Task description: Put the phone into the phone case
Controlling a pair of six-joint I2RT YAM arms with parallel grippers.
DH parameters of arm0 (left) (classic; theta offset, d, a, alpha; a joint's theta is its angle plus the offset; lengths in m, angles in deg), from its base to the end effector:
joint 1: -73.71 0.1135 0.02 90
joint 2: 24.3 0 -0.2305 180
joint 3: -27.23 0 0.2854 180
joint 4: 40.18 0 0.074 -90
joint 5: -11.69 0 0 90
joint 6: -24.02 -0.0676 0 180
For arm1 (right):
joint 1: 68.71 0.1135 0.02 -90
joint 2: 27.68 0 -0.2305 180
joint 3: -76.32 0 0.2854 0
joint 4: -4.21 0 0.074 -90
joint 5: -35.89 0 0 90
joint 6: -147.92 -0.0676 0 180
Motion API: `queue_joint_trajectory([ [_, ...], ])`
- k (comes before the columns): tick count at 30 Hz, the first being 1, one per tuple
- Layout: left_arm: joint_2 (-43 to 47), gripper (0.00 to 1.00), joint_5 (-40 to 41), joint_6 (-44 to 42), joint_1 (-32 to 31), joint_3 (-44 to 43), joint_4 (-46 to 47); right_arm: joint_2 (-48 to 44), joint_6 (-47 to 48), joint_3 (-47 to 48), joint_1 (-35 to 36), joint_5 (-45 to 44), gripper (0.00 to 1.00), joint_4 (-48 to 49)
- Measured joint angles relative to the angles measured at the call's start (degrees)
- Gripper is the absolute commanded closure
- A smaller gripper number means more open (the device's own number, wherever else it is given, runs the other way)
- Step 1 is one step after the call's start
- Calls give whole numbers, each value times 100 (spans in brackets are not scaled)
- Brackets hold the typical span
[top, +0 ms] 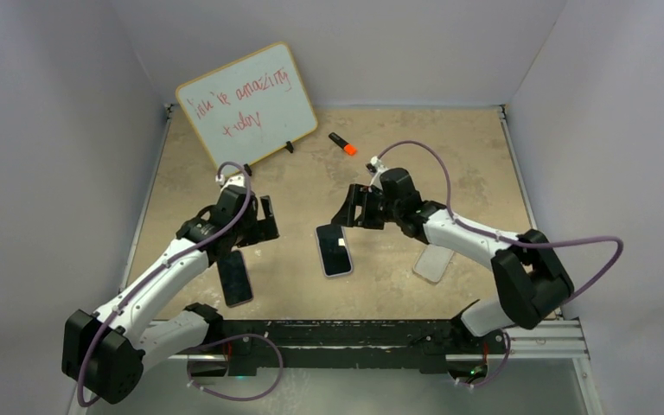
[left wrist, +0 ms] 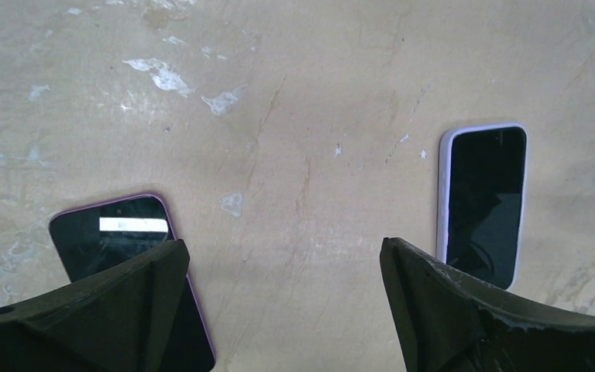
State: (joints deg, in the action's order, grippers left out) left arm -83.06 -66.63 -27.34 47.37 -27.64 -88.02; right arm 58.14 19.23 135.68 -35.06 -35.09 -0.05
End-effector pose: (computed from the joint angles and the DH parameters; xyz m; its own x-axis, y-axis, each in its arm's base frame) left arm 0.2499 -0.1084 0.1811 -0.7507 -0.3107 -0.5830 -0.1877 0.9465 -0.2626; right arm 0.3018 0.2274 0.1458 -0.8052 0.1740 -0.5669 -0.3251 0.6700 0.6673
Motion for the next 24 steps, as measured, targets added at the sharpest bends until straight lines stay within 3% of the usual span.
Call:
queue_joint_trajectory([
  [3, -4, 0, -160, -42, 4, 55, 28, -299, -129, 0, 2, -295, 1, -358],
  [13, -144, 1, -706, -437, 4, 13, 380, -804, -1429, 398, -48, -2793, 1, -2782],
  [20, -291, 1, -1152, -957, 4, -391, 391, -282, -2354, 713, -367, -3967, 11, -4297],
  [24, -275, 1, -1259, -1137, 4, -496, 496, -199, -2601, 612, -610, -4242, 21, -4592],
])
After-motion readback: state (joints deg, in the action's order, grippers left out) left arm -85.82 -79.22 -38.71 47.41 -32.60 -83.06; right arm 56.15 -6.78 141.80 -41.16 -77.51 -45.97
